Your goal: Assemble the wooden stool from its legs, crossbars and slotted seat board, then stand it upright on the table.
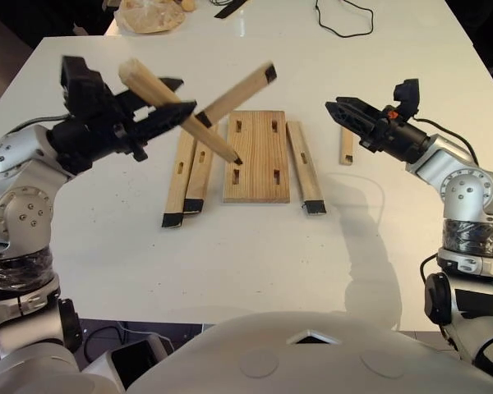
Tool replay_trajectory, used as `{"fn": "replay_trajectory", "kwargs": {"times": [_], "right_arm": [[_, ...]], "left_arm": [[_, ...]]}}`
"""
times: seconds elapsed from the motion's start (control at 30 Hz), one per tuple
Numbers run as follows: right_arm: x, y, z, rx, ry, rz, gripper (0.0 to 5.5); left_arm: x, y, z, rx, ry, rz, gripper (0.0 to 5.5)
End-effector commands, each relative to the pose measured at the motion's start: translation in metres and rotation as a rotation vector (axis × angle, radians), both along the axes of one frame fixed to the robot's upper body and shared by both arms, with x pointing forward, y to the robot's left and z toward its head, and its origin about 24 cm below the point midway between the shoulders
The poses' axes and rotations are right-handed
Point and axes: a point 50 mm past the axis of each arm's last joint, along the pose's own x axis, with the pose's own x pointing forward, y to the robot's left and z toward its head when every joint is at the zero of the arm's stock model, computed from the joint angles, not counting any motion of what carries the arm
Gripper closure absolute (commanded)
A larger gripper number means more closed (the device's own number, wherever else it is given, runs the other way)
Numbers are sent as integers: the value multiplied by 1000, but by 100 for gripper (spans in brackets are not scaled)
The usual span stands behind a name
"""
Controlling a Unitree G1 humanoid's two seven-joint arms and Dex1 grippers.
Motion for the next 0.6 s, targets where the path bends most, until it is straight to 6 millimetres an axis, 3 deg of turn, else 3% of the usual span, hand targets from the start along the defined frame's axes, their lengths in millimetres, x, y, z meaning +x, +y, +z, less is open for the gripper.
{"fn": "replay_trajectory", "kwargs": {"times": [0.03,0.27,0.47,0.6], "right_arm": [[11,-1,-4,-44,-1,-21,218],[22,-8,-13,-51,7,-114,218],[18,-10,-21,-53,22,-130,218],[19,-7,-25,-53,33,-129,218]], "left_arm": [[4,3,-7,158,-14,-73,346],[11,-5,-21,204,1,-148,346],[11,-9,-1,195,-80,-168,346],[12,-15,-5,195,-77,-186,346]]}}
